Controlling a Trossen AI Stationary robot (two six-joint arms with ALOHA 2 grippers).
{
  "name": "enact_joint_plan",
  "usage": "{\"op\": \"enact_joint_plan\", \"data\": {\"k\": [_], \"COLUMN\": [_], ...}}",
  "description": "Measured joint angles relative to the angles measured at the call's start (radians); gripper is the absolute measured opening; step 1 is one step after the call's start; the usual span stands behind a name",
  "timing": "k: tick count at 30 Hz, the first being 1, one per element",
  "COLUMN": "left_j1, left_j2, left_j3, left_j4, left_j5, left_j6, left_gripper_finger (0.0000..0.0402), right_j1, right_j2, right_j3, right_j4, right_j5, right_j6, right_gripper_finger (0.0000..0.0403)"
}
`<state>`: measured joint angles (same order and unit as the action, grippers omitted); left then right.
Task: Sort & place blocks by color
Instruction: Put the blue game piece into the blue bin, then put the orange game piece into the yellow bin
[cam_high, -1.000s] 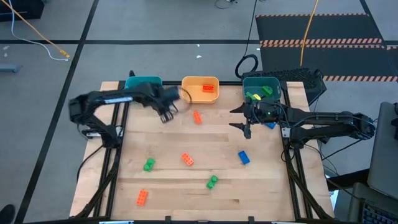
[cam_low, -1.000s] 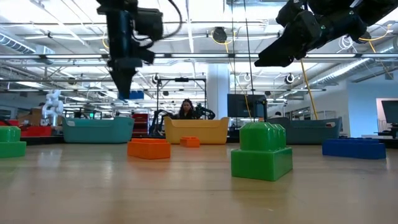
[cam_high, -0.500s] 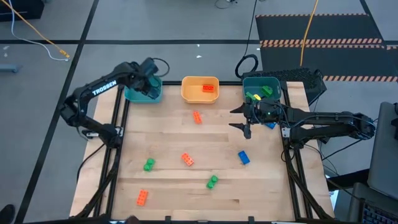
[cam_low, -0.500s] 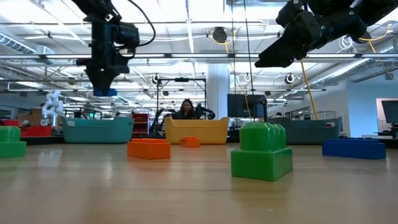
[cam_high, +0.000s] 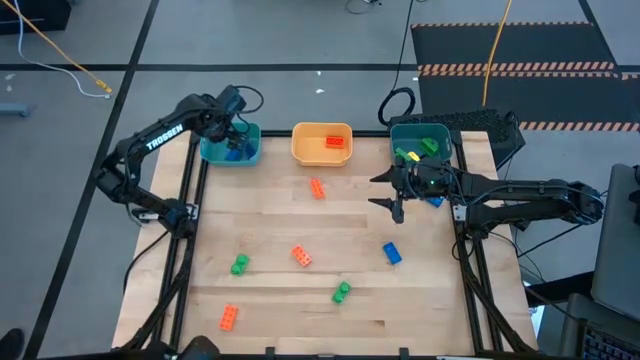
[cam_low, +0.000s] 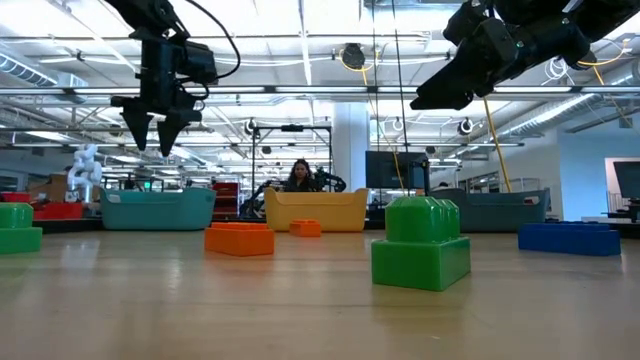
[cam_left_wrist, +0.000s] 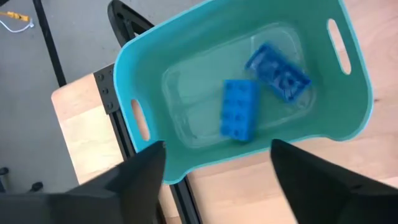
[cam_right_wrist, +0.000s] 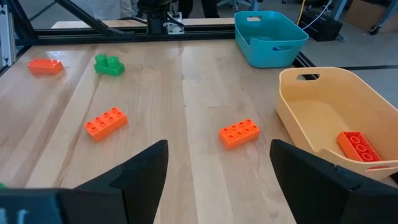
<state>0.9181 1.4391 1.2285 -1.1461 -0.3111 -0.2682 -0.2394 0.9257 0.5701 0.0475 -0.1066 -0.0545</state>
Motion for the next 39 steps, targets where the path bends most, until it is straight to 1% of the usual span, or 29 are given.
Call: {"op": "enact_joint_plan", "data": {"k": [2, 4, 7, 9, 14, 17, 22, 27, 30, 35, 39], "left_j1": [0.000, -0.004, -0.023, -0.043, -0.121, -0.187, -0.326, -0.492, -0.593, -0.747, -0.843], "left_j2": [0.000, 0.000, 0.000, 0.000, 0.000, 0.000, 0.000, 0.000, 0.000, 0.000, 0.000], "left_j3": [0.000, 0.000, 0.000, 0.000, 0.000, 0.000, 0.000, 0.000, 0.000, 0.000, 0.000], "left_j4": [0.000, -0.002, -0.013, -0.022, -0.041, -0.057, -0.071, -0.072, -0.087, -0.086, -0.071], "left_j5": [0.000, -0.001, 0.012, 0.062, 0.191, 0.235, 0.263, 0.270, 0.273, 0.294, 0.294], "left_j6": [-0.002, -0.005, -0.020, -0.023, -0.032, -0.063, -0.130, -0.224, -0.298, -0.431, -0.516], "left_gripper_finger": [0.0325, 0.0344, 0.0355, 0.0355, 0.0331, 0.0310, 0.0278, 0.0258, 0.0251, 0.0253, 0.0250], "right_j1": [0.000, 0.000, 0.000, 0.000, 0.000, 0.000, 0.000, -0.001, -0.001, -0.001, -0.001], "right_j2": [0.000, 0.000, 0.000, 0.000, 0.000, 0.000, 0.000, 0.000, 0.000, 0.000, 0.009], "right_j3": [0.000, 0.000, 0.000, 0.000, 0.000, 0.000, -0.001, -0.001, -0.001, -0.001, -0.001], "right_j4": [0.000, 0.000, 0.000, 0.000, -0.010, -0.022, -0.047, -0.052, -0.053, -0.052, -0.045], "right_j5": [0.000, 0.000, 0.000, 0.000, 0.000, 0.000, 0.001, 0.006, 0.006, 0.005, 0.001], "right_j6": [0.005, 0.005, 0.005, 0.004, 0.002, 0.002, 0.008, 0.016, 0.016, 0.018, 0.094], "right_gripper_finger": [0.0274, 0.0274, 0.0274, 0.0274, 0.0274, 0.0274, 0.0274, 0.0274, 0.0274, 0.0274, 0.0274]}}
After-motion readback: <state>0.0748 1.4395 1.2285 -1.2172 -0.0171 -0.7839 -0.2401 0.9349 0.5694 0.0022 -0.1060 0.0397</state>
